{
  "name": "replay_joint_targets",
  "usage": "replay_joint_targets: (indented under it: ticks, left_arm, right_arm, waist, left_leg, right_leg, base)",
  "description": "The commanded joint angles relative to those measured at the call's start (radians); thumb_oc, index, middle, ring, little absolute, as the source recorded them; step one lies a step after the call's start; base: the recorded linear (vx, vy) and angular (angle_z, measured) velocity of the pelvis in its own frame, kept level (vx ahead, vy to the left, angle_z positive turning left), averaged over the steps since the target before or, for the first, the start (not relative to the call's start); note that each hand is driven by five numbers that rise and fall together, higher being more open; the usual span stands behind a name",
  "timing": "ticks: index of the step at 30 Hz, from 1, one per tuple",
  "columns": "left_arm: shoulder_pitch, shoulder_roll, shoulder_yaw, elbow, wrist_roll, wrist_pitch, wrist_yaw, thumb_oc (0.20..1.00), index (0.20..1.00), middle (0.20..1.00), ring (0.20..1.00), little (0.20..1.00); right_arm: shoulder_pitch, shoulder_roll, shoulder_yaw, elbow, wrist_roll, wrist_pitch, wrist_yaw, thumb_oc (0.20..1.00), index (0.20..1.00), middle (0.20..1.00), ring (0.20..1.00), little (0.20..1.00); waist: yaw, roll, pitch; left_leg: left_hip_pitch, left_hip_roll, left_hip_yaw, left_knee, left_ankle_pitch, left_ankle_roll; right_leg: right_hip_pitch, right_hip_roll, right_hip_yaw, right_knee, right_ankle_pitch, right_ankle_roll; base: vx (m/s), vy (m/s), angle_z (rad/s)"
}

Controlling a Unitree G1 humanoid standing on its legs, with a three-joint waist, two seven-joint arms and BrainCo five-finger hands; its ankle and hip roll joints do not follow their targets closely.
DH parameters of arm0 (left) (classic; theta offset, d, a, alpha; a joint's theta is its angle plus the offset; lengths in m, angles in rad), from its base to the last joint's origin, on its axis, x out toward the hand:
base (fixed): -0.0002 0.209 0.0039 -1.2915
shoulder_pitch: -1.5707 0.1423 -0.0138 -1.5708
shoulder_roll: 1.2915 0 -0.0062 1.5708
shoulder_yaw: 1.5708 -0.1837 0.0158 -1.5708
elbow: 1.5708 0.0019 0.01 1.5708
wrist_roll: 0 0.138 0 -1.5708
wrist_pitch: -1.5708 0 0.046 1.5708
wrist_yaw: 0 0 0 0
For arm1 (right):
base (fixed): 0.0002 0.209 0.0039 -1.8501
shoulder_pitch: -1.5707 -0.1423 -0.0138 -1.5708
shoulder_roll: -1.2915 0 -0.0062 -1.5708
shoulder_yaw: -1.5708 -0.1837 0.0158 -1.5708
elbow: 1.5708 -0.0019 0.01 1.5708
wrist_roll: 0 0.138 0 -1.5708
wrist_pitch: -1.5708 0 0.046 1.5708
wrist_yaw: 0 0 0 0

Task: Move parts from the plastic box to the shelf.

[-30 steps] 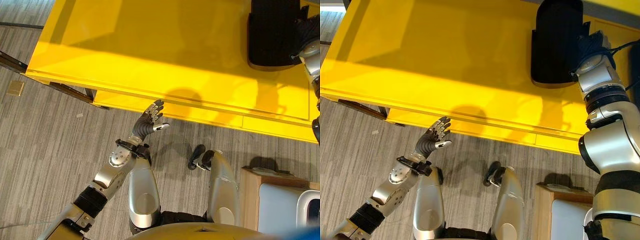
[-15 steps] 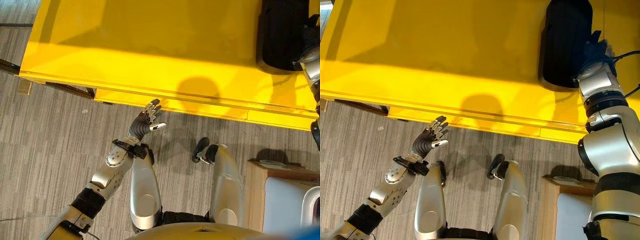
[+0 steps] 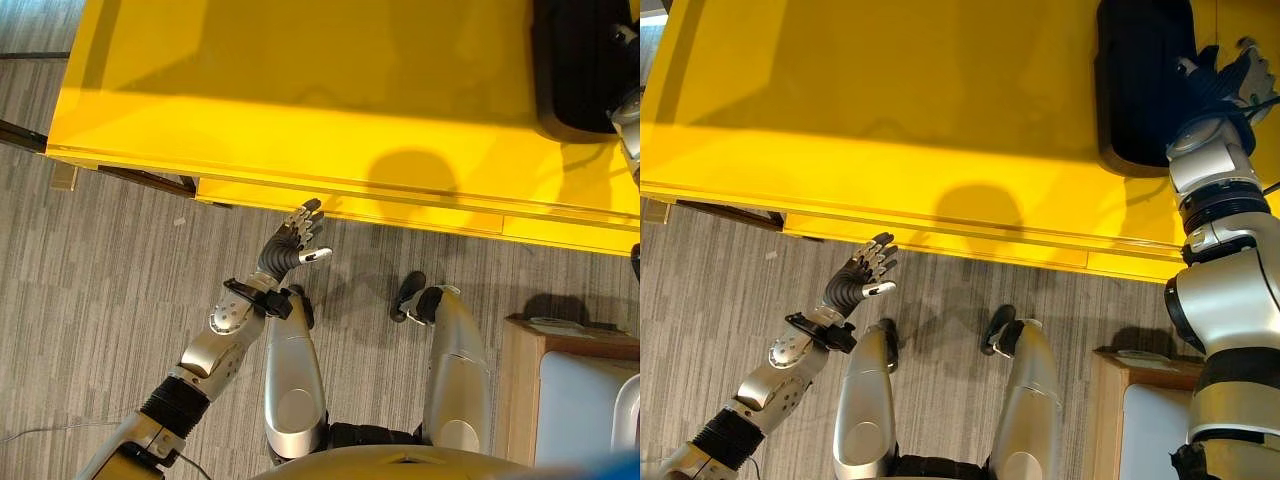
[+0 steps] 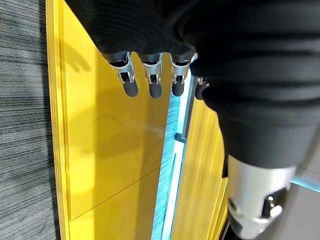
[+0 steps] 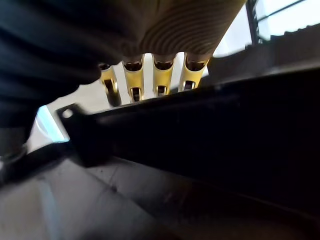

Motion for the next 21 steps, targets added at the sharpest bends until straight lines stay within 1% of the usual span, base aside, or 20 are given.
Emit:
replay_joint_targets:
  ticks: [1,3,5,6,8,9,10,11,12,13,14,15,16,17,18,19,21]
  left_arm:
    - [0.026,0.018,-0.009,-0.073,-0.025,-0.077,-0.04,1.0,1.0,1.0,1.0,1.0]
    - [0.03,0.018,-0.012,-0.075,-0.027,-0.077,-0.047,1.0,1.0,1.0,1.0,1.0]
    - [0.033,0.015,-0.018,-0.074,-0.031,-0.084,-0.049,1.0,1.0,1.0,1.0,1.0]
    - [0.033,0.012,-0.018,-0.071,-0.023,-0.089,-0.054,1.0,1.0,1.0,1.0,1.0]
    - [0.037,0.012,-0.019,-0.075,-0.02,-0.095,-0.054,1.0,1.0,1.0,1.0,1.0]
    - [0.044,0.012,-0.021,-0.085,-0.023,-0.1,-0.042,1.0,1.0,1.0,1.0,1.0]
    - [0.047,0.012,-0.021,-0.09,-0.026,-0.101,-0.034,1.0,1.0,1.0,1.0,1.0]
    - [0.046,0.012,-0.02,-0.094,-0.026,-0.101,-0.031,1.0,1.0,1.0,1.0,1.0]
    - [0.046,0.012,-0.02,-0.094,-0.026,-0.101,-0.031,1.0,1.0,1.0,1.0,1.0]
    - [0.057,-0.003,-0.004,-0.115,-0.019,-0.102,-0.018,1.0,1.0,1.0,1.0,1.0]
    - [0.062,-0.005,-0.002,-0.119,-0.016,-0.102,-0.017,1.0,1.0,1.0,1.0,1.0]
    - [0.068,-0.018,0.005,-0.123,-0.014,-0.103,-0.017,1.0,1.0,1.0,1.0,1.0]
    - [0.095,-0.05,0.025,-0.139,0.007,-0.115,0.002,1.0,1.0,1.0,1.0,1.0]
    - [0.097,-0.049,0.025,-0.14,0.007,-0.115,0.004,1.0,1.0,1.0,1.0,1.0]
    - [0.101,-0.078,0.039,-0.142,0.026,-0.125,0.022,1.0,1.0,1.0,1.0,1.0]
    - [0.103,-0.097,0.043,-0.145,0.025,-0.135,0.045,1.0,1.0,1.0,1.0,1.0]
    - [0.099,-0.114,0.05,-0.148,0.033,-0.144,0.072,1.0,1.0,1.0,1.0,1.0]
  right_arm:
    - [0.001,-0.048,0.004,-0.037,-0.089,-0.089,-0.051,1.0,1.0,1.0,1.0,1.0]
    - [0.0,-0.05,0.007,-0.051,-0.097,-0.114,-0.068,1.0,1.0,1.0,1.0,1.0]
    - [0.001,-0.042,-0.002,-0.063,-0.081,-0.107,-0.098,1.0,1.0,1.0,1.0,1.0]
    - [0.002,-0.037,-0.008,-0.065,-0.065,-0.117,-0.146,1.0,1.0,1.0,1.0,1.0]
    - [0.004,-0.035,-0.017,-0.073,-0.014,-0.141,-0.185,1.0,1.0,1.0,1.0,1.0]
    - [0.013,-0.03,-0.053,-0.095,0.06,-0.199,-0.233,1.0,1.0,1.0,1.0,1.0]
    - [0.023,-0.02,-0.093,-0.122,0.105,-0.244,-0.255,1.0,1.0,1.0,1.0,1.0]
    - [0.028,-0.016,-0.11,-0.134,0.121,-0.263,-0.259,1.0,1.0,1.0,1.0,1.0]
    - [0.028,-0.016,-0.11,-0.134,0.121,-0.263,-0.259,1.0,1.0,1.0,1.0,1.0]
    - [0.11,0.001,-0.241,-0.28,0.135,-0.338,-0.267,1.0,1.0,1.0,1.0,1.0]
    - [0.14,0.004,-0.266,-0.32,0.122,-0.342,-0.271,1.0,1.0,1.0,1.0,1.0]
    - [0.187,0.01,-0.303,-0.402,0.119,-0.344,-0.292,1.0,1.0,1.0,1.0,1.0]
    - [0.39,0.048,-0.443,-0.687,0.088,-0.325,-0.312,1.0,1.0,1.0,1.0,1.0]
    - [0.408,0.052,-0.454,-0.709,0.086,-0.318,-0.311,1.0,1.0,1.0,1.0,1.0]
    - [0.545,0.102,-0.511,-0.87,0.086,-0.299,-0.305,1.0,1.0,1.0,1.0,1.0]
    - [0.66,0.147,-0.542,-0.984,0.101,-0.3,-0.292,1.0,1.0,1.0,1.0,1.0]
    - [0.756,0.191,-0.555,-1.06,0.091,-0.339,-0.268,1.0,1.0,1.0,1.0,1.0]
  waist:
    - [0.013,0.004,-0.027]
    - [0.015,0.005,-0.027]
    - [0.015,0.009,-0.027]
    - [0.015,0.01,-0.027]
    - [0.015,0.012,-0.027]
    - [0.012,0.013,-0.027]
    - [0.009,0.014,-0.027]
    - [0.007,0.014,-0.027]
    - [0.007,0.014,-0.027]
    - [-0.012,0.012,-0.027]
    - [-0.015,0.01,-0.027]
    - [-0.024,0.01,-0.027]
    - [-0.066,0.004,-0.027]
    - [-0.066,0.003,-0.027]
    - [-0.1,-0.004,-0.027]
    - [-0.127,-0.009,-0.027]
    - [-0.154,-0.014,-0.027]
  left_leg:
    - [-0.061,-0.032,0.04,-0.073,0.144,0.104]
    - [-0.057,-0.033,0.041,-0.08,0.146,0.104]
    - [-0.051,-0.035,0.044,-0.086,0.152,0.101]
    - [-0.047,-0.035,0.046,-0.093,0.154,0.101]
    - [-0.042,-0.036,0.047,-0.097,0.157,0.1]
    - [-0.035,-0.036,0.049,-0.103,0.159,0.098]
    - [-0.024,-0.037,0.053,-0.112,0.161,0.096]
    - [-0.021,-0.037,0.054,-0.115,0.162,0.095]
    - [-0.021,-0.037,0.054,-0.115,0.162,0.095]
    - [0.015,-0.043,0.064,-0.148,0.167,0.086]
    - [0.024,-0.043,0.069,-0.157,0.17,0.086]
    - [0.037,-0.044,0.077,-0.174,0.174,0.084]
    - [0.085,-0.047,0.1,-0.218,0.184,0.08]
    - [0.09,-0.047,0.103,-0.222,0.185,0.08]
    - [0.124,-0.047,0.129,-0.253,0.191,0.079]
    - [0.155,-0.048,0.149,-0.28,0.19,0.081]
    - [0.182,-0.05,0.167,-0.302,0.192,0.079]
  right_leg:
    - [0.075,0.053,0.048,0.07,-0.075,0.065]
    - [0.08,0.052,0.047,0.065,-0.074,0.065]
    - [0.085,0.051,0.046,0.06,-0.073,0.066]
    - [0.087,0.052,0.047,0.054,-0.07,0.068]
    - [0.091,0.055,0.047,0.048,-0.069,0.068]
    - [0.098,0.057,0.049,0.041,-0.069,0.07]
    - [0.106,0.059,0.051,0.032,-0.069,0.073]
    - [0.108,0.06,0.052,0.029,-0.069,0.074]
    - [0.108,0.06,0.052,0.029,-0.069,0.074]
    - [0.133,0.07,0.063,-0.009,-0.063,0.084]
    - [0.139,0.071,0.065,-0.019,-0.06,0.086]
    - [0.146,0.074,0.069,-0.032,-0.055,0.089]
    - [0.176,0.083,0.089,-0.088,-0.033,0.103]
    - [0.18,0.083,0.09,-0.092,-0.031,0.103]
    - [0.199,0.092,0.112,-0.135,-0.012,0.111]
    - [0.218,0.097,0.127,-0.169,0.001,0.114]
    - [0.236,0.102,0.14,-0.203,0.015,0.119]
  base:
    - [0.0,0.0,0.0]
    - [-0.02,0.016,0.04]
    - [-0.02,0.016,-0.01]
    - [-0.03,0.026,-0.03]
    - [-0.03,0.03,-0.05]
    - [-0.02,0.056,-0.04]
    - [-0.02,0.063,-0.03]
    - [-0.01,0.04,-0.05]
    - [-0.01,0.132,-0.02]
    - [-0.01,0.143,-0.01]
    - [-0.01,0.195,-0.03]
    - [-0.01,0.28,-0.16]
    - [-0.01,0.266,-0.29]
    - [-0.02,0.369,-0.44]
    - [-0.03,0.287,-0.36]
    - [-0.04,0.35,-0.31]
    - [-0.03,0.197,-0.31]
